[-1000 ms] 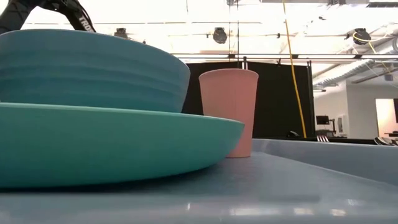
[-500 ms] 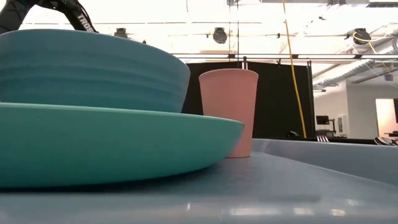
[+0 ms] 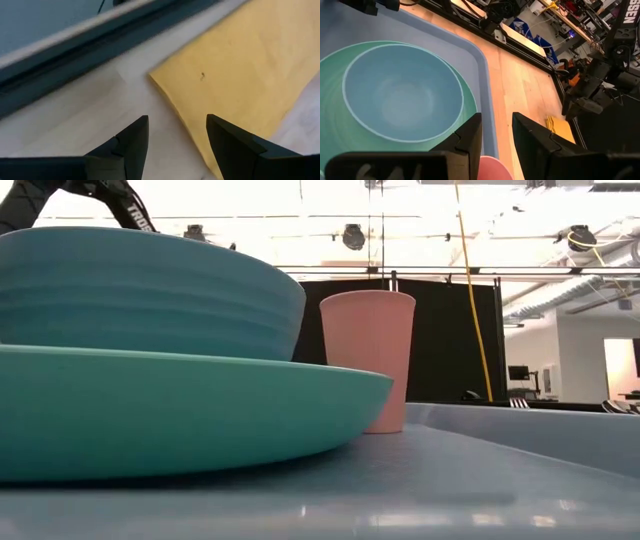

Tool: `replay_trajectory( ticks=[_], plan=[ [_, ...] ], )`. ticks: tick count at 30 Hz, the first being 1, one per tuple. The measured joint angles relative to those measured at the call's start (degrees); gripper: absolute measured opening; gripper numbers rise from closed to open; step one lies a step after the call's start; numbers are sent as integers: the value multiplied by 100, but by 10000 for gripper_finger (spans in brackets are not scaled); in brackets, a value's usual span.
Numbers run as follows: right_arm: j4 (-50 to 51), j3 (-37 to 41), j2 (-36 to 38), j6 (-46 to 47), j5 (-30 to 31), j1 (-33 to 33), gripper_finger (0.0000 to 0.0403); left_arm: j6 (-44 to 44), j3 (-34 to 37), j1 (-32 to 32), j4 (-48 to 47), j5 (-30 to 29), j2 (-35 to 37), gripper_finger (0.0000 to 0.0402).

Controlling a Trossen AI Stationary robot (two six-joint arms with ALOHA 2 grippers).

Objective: Set up tray
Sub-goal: Put the yellow table napkin to the left of the green plate on the blue tray

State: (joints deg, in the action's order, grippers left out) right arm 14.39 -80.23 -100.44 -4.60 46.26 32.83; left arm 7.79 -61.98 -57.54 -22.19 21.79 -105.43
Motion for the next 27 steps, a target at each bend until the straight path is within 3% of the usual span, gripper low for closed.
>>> replay_trajectory(
  ticks=[9, 15, 21, 27],
  plan=[
    [0, -1, 2, -33, -2, -66, 100, -626, -219, 37, -275, 140, -59, 205],
    [0, -1, 2, -61, -4, -62, 100, -1656, -763, 222, -1004, -802, -57, 205],
    [0, 0, 2, -61, -4, -62, 100, -2393, -957, 501, -1251, -841, -53, 205],
    [2, -1, 2, -59, -4, -60, 100, -2599, -964, 677, -1334, -1282, -302, 204]
  ],
)
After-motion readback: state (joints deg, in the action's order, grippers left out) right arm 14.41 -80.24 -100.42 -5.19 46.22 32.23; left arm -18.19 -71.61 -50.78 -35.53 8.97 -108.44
